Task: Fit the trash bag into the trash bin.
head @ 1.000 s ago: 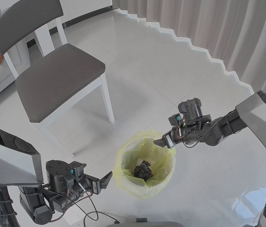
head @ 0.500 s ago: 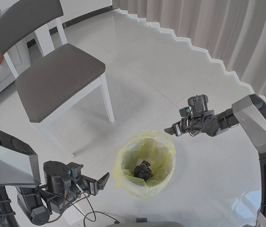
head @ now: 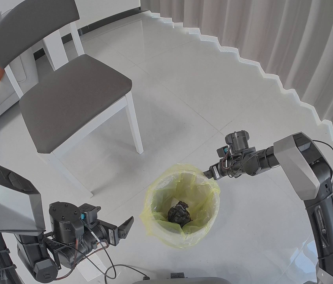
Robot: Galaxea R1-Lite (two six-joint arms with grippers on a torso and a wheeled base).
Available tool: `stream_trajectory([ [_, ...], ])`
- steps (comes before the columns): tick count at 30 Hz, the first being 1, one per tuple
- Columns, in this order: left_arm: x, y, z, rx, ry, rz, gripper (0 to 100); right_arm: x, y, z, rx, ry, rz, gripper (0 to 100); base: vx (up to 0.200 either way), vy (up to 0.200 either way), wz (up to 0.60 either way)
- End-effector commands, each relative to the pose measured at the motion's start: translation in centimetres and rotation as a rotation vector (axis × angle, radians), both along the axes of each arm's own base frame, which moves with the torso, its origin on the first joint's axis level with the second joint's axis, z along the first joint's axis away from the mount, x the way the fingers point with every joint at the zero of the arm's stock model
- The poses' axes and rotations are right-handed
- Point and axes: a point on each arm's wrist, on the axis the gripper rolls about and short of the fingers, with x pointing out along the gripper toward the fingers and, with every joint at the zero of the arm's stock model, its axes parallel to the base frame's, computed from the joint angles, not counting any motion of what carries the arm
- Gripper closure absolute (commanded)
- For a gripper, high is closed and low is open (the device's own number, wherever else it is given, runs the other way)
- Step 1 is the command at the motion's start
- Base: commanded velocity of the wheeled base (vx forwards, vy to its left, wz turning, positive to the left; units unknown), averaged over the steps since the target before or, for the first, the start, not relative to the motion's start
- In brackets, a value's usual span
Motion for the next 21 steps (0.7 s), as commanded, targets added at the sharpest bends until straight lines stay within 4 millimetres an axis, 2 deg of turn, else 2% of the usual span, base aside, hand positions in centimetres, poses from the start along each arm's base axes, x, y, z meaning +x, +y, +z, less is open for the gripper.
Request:
stream_trajectory([
  [1,0.1,0.0,0.2,-0.011,-0.016,0.005,0,0.2,0.4,-2.6,-0.028,0.060,0.014,0,0.000,0.000,0.00],
  [4,0.2,0.3,0.2,-0.012,-0.018,0.020,0,0.9,0.5,-3.7,-0.052,0.102,0.023,0,0.000,0.000,0.00],
  [5,0.3,0.3,0.3,-0.012,-0.021,0.025,0,0.6,0.2,-5.3,-0.071,0.159,0.020,0,0.000,0.000,0.00],
  [8,0.2,0.5,0.5,-0.015,-0.025,0.034,0,-0.6,-0.7,-8.3,-0.118,0.311,0.007,0,0.000,0.000,0.00],
  [12,0.3,0.5,0.4,-0.015,-0.023,0.035,0,-1.3,-1.4,-9.5,-0.149,0.408,-0.003,0,0.000,0.000,0.00],
  [16,0.5,0.4,-0.2,-0.005,-0.005,0.037,0,-1.0,-1.9,-8.4,-0.139,0.392,-0.019,0,0.000,0.000,0.00],
  [18,0.5,0.4,-0.4,-0.002,0.004,0.038,0,-0.6,-2.3,-6.4,-0.125,0.359,-0.033,0,0.000,0.000,0.00],
  [21,0.6,0.3,-0.6,0.000,0.010,0.033,0,0.1,-2.7,-2.1,-0.093,0.269,-0.041,0,0.000,0.000,0.00],
])
